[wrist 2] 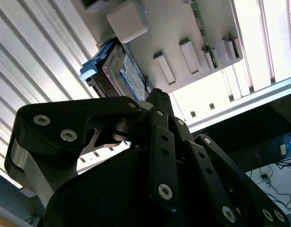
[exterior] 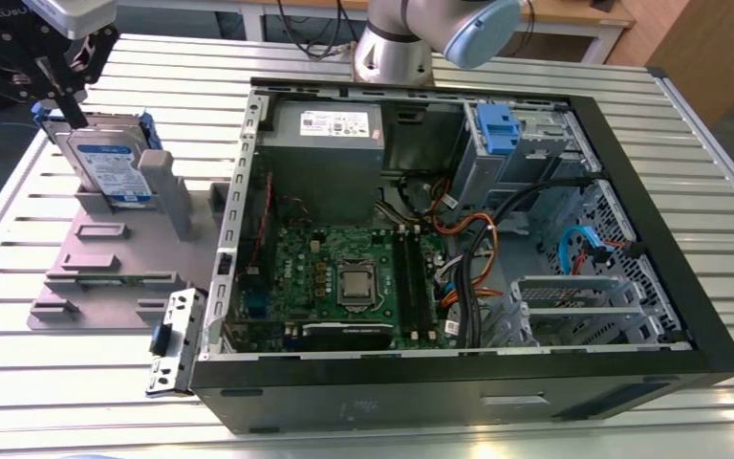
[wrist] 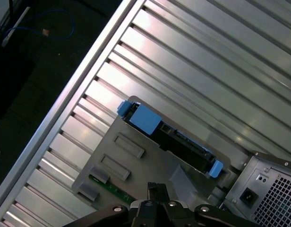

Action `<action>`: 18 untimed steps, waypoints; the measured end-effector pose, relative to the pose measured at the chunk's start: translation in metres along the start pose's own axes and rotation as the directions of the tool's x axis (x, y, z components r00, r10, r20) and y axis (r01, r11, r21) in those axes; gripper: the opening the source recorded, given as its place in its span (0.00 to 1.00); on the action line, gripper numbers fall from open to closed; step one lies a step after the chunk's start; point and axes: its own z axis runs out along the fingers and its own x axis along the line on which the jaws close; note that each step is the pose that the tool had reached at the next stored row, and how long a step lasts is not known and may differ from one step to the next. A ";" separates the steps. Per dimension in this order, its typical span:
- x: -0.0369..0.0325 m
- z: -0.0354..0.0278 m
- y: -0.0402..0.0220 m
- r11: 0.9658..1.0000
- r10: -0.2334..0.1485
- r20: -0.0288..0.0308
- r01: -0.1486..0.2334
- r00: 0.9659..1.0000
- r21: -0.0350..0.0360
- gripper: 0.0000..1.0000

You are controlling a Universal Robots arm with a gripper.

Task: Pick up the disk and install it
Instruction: 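Pick up the disk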

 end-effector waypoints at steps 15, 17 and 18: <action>0.0000 0.0000 0.0000 1.000 -0.007 0.000 0.007 1.000 0.000 0.11; 0.0000 0.0000 0.0000 1.000 -0.009 0.000 0.009 1.000 0.000 0.11; 0.0000 0.0000 0.0000 1.000 -0.009 0.000 0.009 1.000 0.000 0.11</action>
